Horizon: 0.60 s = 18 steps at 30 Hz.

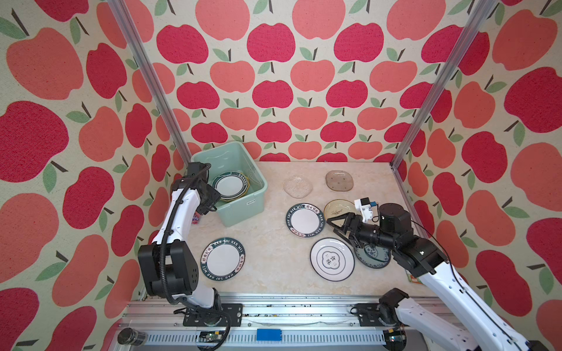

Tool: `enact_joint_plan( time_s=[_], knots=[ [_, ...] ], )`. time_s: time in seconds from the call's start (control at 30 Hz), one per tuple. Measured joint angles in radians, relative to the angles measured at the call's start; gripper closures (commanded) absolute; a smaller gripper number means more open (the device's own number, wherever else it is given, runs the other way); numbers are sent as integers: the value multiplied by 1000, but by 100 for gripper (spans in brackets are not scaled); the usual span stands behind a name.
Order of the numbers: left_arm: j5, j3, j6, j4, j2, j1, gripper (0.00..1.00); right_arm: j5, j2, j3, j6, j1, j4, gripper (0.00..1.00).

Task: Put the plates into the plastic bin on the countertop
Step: 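Move the left gripper down beside the bin toward the large green-rimmed plate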

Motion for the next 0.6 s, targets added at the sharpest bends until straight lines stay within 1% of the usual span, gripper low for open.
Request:
enact_joint_plan(
  time_s=[0.13,0.2,0.27,0.43,0.6],
  knots=[
    [-11,0,19,-2,-3,-13,79,3,1,-14,2,0,13,32],
    [-3,0,37,-2,-10,-37,85,5,1,-17,4,0,23,33],
    [-3,-3,19,-4,-18,-63,90,7,1,-23,8,0,33,33],
    [-18,-48,-8,-14,-62,-96,93,11,-3,-44,13,0,43,33],
    [-34,-98,-45,-30,-128,-156,95,18,-21,-48,15,0,43,33]
  ],
)
